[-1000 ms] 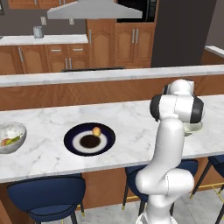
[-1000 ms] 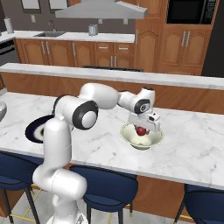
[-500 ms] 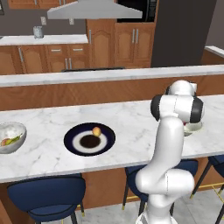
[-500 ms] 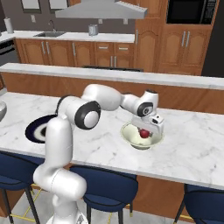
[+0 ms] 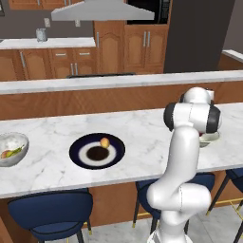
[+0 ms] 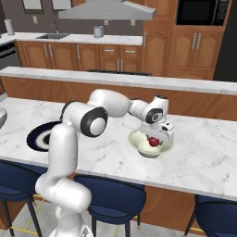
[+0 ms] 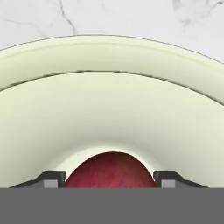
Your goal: Take the fruits from the plate on the dining counter and place two fruits in each bowl.
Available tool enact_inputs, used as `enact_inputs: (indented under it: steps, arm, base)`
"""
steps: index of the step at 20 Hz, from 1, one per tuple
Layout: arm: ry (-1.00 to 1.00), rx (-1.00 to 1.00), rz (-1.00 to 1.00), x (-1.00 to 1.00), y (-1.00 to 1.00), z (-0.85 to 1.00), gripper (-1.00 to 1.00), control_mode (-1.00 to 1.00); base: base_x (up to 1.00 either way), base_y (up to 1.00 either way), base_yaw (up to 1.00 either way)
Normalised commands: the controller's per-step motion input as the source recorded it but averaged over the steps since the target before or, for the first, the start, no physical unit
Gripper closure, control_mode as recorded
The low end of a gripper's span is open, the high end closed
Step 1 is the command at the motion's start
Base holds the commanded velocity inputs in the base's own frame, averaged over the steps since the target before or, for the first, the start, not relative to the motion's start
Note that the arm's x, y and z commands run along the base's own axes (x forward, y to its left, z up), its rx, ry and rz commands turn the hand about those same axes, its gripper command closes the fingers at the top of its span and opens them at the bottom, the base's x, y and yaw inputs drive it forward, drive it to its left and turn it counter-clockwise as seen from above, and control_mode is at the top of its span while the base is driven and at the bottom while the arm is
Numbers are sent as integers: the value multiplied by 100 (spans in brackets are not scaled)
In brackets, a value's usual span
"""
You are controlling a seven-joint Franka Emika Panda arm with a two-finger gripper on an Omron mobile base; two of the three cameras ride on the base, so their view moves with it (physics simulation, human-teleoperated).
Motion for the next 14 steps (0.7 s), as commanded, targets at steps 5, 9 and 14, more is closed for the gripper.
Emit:
enact_inputs:
  steps: [5,9,14]
  arm:
    - [0,0,0,-18,8,26,-100,-100]
    - [0,2,0,-26,34,65,-100,-100]
    - [0,0,5,-13,90,81,-100,-100]
  base:
    - [0,0,0]
    - [0,0,0]
    - [0,0,0]
